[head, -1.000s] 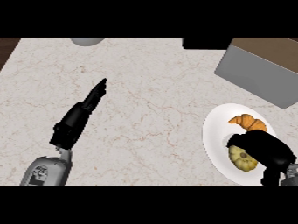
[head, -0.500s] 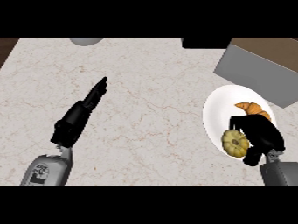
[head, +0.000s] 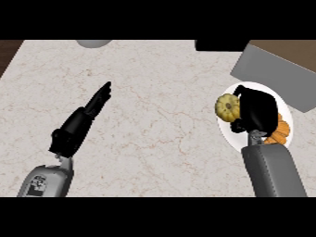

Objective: Pick the squash from the plate and place it in the cardboard box

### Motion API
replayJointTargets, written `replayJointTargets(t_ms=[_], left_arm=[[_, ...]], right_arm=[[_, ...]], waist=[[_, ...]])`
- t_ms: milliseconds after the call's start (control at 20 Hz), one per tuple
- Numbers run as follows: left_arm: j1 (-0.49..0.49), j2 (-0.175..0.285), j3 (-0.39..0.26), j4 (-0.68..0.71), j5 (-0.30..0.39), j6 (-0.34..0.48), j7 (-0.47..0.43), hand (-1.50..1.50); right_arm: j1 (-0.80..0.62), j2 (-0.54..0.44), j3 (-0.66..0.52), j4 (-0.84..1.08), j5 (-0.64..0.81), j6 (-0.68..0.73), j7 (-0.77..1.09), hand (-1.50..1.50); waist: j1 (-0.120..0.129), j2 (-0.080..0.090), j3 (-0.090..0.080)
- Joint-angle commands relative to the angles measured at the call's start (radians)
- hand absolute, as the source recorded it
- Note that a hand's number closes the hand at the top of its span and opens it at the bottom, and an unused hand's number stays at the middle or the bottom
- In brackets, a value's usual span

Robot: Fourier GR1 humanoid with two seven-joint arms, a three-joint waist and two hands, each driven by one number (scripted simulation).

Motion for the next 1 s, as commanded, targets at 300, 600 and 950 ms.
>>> replayJointTargets(t_ms=[300, 600, 950], left_arm=[[-0.032, -0.039, -0.021, 0.064, -0.042, 0.023, -0.001, 0.00], [-0.014, -0.006, 0.018, -0.019, -0.001, -0.008, 0.036, 0.00], [-0.040, -0.024, 0.031, 0.052, -0.014, 0.002, 0.012, 0.00]], right_arm=[[-0.110, 0.021, 0.195, -0.304, -0.070, 0.126, 0.249, 1.50], [-0.166, 0.021, 0.247, -0.505, -0.035, 0.201, 0.427, 1.50], [-0.291, -0.010, 0.073, -0.553, -0.065, 0.295, 0.444, 1.50]], waist=[[-0.011, 0.000, 0.001], [-0.007, -0.002, 0.001], [-0.013, 0.000, 0.001]])
